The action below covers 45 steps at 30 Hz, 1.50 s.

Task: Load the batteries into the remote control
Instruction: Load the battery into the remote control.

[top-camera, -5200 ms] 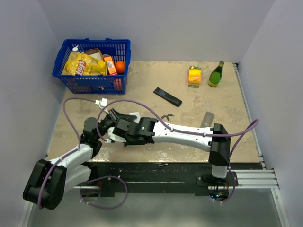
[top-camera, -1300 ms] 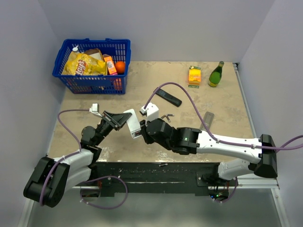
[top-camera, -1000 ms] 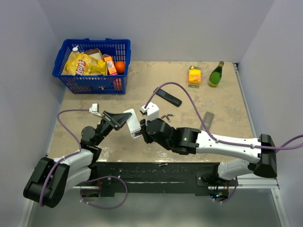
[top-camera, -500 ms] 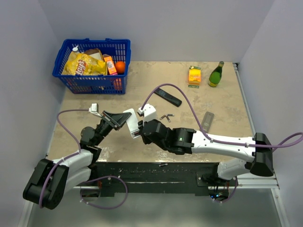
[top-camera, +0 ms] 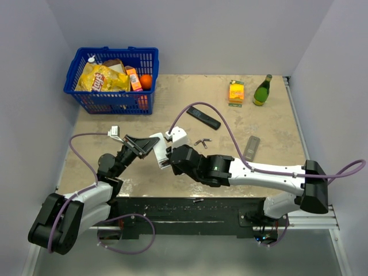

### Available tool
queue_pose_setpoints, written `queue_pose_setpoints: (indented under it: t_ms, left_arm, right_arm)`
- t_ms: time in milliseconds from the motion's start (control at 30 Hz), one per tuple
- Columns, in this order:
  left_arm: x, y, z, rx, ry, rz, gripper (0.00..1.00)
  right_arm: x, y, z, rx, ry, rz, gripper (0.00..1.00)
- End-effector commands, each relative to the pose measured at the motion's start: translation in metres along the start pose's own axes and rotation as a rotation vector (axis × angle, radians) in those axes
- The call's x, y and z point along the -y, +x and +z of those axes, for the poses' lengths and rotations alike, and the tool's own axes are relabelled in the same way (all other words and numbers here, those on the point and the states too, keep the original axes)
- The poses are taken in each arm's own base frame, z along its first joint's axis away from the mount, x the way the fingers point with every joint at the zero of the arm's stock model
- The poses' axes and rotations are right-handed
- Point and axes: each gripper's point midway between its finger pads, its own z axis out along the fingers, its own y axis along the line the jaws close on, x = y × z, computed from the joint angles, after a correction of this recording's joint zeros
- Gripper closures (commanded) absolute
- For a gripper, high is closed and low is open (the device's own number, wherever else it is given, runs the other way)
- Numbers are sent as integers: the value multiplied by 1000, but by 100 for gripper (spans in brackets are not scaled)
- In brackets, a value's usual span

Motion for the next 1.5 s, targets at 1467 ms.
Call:
queue_pose_setpoints:
  t_ms: [1467]
  left_arm:
    - [95,-3,-24,61,383,40,100]
  right_arm:
    - [-53,15,40,-137,-232,55,100]
